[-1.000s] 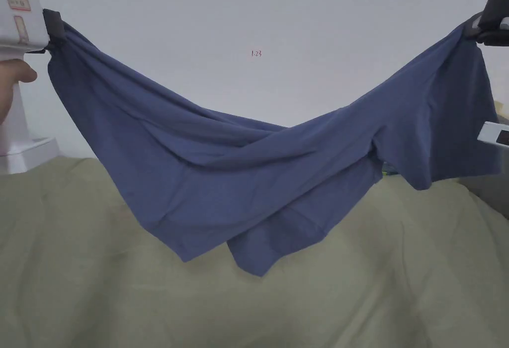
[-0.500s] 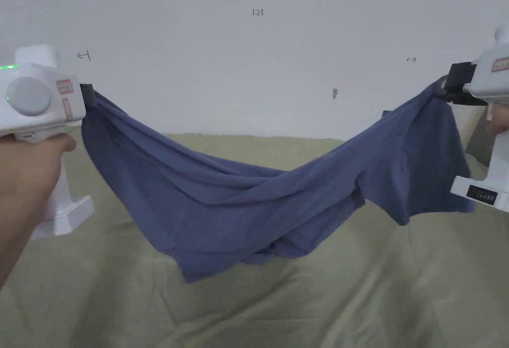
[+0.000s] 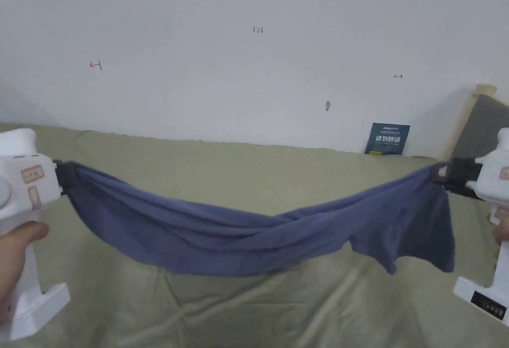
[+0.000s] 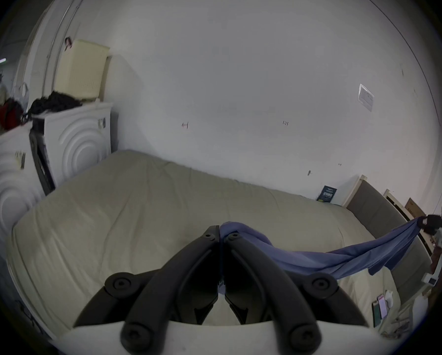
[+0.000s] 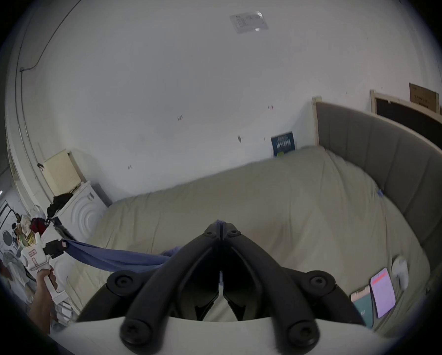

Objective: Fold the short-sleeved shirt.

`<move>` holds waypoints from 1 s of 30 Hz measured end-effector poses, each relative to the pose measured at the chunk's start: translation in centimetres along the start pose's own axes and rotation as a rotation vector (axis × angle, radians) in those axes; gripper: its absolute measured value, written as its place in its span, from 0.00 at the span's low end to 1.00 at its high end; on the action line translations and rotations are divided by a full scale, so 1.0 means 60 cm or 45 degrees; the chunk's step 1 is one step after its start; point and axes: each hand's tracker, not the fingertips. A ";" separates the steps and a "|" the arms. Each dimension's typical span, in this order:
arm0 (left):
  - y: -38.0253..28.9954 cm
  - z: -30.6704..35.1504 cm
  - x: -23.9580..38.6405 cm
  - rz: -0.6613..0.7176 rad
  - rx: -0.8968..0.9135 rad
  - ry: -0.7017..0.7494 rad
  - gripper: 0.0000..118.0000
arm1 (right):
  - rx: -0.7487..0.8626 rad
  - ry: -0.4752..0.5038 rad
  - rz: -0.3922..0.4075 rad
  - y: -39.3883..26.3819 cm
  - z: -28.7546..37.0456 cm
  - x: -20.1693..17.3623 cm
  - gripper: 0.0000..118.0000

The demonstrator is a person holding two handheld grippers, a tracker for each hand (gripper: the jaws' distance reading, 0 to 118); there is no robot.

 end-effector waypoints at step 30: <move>-0.399 0.332 -0.168 -0.265 -0.266 0.051 1.00 | -0.191 -0.031 0.012 -0.502 0.239 0.016 0.88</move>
